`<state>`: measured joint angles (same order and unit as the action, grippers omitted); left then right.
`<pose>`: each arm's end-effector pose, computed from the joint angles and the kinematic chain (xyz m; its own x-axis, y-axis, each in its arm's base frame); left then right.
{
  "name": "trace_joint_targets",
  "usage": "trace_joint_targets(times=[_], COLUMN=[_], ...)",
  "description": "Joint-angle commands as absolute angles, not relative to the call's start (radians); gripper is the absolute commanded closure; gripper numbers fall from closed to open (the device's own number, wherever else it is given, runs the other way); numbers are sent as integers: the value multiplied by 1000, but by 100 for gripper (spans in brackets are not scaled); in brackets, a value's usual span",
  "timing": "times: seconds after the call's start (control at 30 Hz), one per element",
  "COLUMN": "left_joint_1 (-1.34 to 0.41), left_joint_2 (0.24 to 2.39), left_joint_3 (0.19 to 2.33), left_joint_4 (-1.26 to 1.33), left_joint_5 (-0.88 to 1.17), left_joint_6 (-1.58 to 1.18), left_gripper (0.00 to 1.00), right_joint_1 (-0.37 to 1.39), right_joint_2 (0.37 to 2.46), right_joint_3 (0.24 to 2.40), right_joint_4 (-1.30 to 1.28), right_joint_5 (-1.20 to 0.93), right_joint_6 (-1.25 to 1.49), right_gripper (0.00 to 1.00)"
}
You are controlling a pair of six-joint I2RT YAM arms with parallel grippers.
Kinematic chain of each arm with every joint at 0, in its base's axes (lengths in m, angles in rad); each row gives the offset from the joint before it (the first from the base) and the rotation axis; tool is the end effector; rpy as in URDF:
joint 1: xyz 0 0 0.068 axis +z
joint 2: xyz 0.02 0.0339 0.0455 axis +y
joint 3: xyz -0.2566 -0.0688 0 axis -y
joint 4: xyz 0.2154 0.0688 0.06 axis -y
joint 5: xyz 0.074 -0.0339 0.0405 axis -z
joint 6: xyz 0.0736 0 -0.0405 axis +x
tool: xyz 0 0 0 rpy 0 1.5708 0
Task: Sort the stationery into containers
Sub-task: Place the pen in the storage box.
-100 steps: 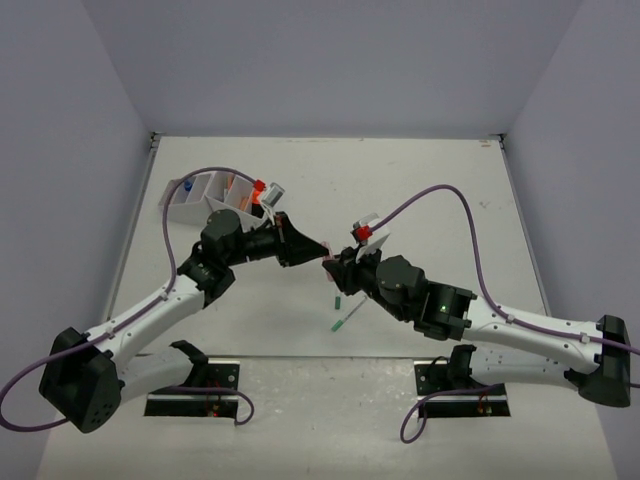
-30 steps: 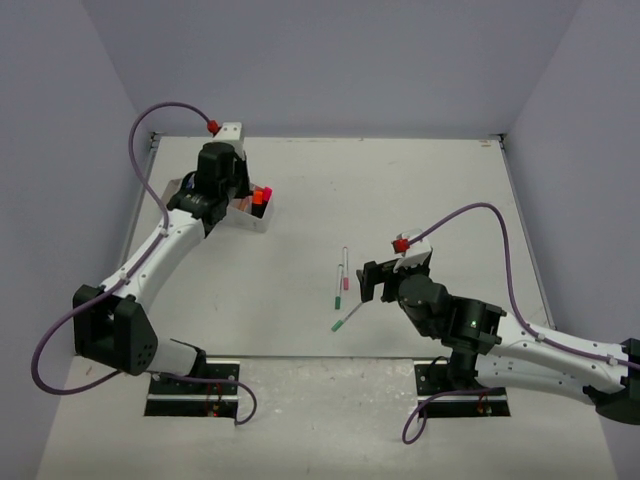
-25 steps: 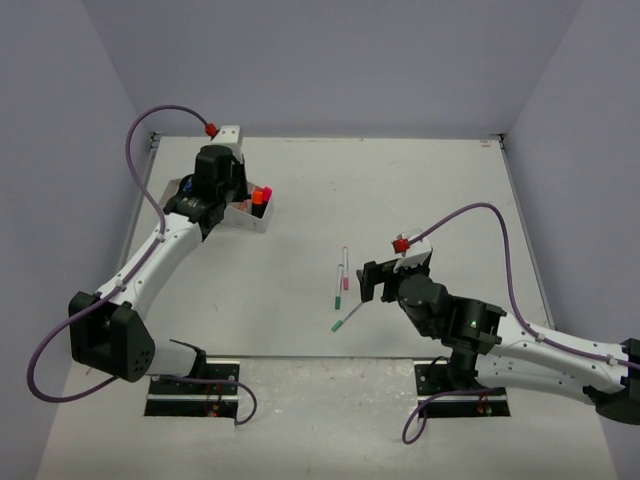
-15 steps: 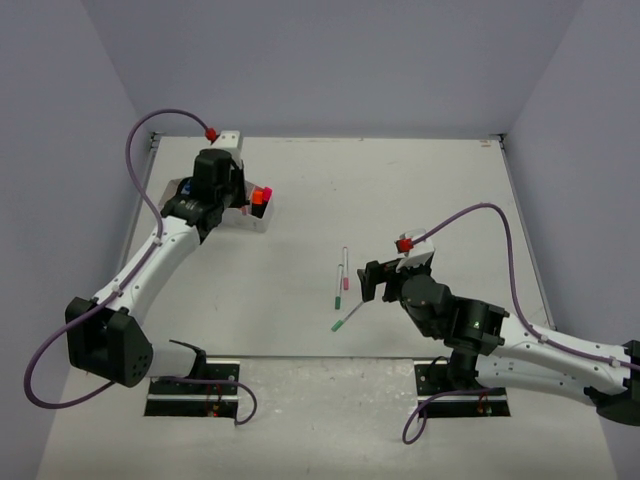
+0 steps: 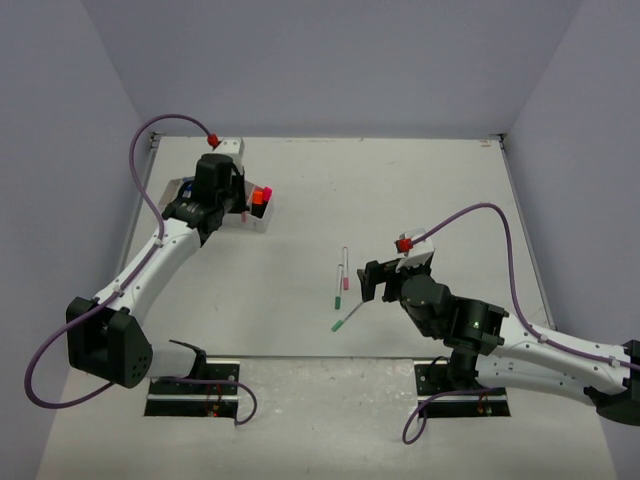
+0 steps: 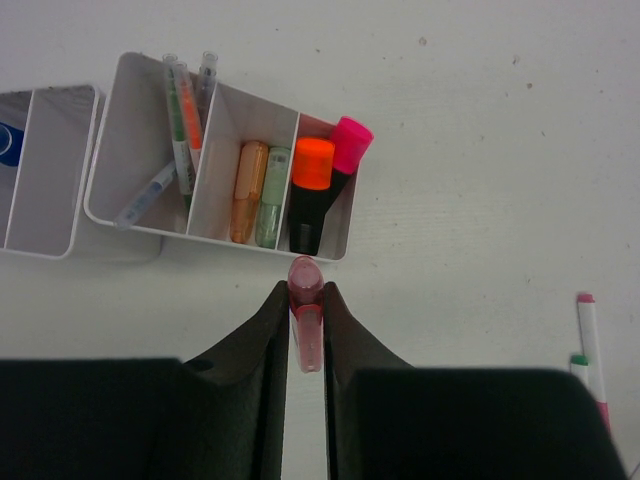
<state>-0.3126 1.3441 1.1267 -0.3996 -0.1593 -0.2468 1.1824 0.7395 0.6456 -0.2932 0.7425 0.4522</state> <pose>0.2940 -0.0828 0.2908 -0.5780 -0.0667 -0.8133 0.0406 0.9931 -0.1103 0.1101 0.1378 0.2776 -0.3229 0.0608 -0.9445 -0.3376 0.9249 0.1750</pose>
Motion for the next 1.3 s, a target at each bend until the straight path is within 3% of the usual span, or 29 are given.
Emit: trace_joint_targets(times=[0.0, 0.77, 1.0, 1.27], left_joint_1=[-310, -310, -307, -292], left_joint_2=[1339, 1382, 1489, 1566], left_joint_3=[1120, 1207, 1341, 1270], left_joint_4=[-386, -270, -202, 49], left_joint_5=[-145, -203, -282, -253], left_joint_6=[-229, -243, -128, 87], left_gripper=[100, 100, 100, 100], right_joint_1=[1180, 1181, 1180, 1180], right_joint_2=[736, 744, 727, 727], right_joint_3=[652, 656, 650, 653], right_joint_4=[-287, -289, -292, -307], right_joint_5=[771, 744, 745, 756], right_joint_6=[471, 471, 469, 471], right_gripper=[1, 1, 1, 1])
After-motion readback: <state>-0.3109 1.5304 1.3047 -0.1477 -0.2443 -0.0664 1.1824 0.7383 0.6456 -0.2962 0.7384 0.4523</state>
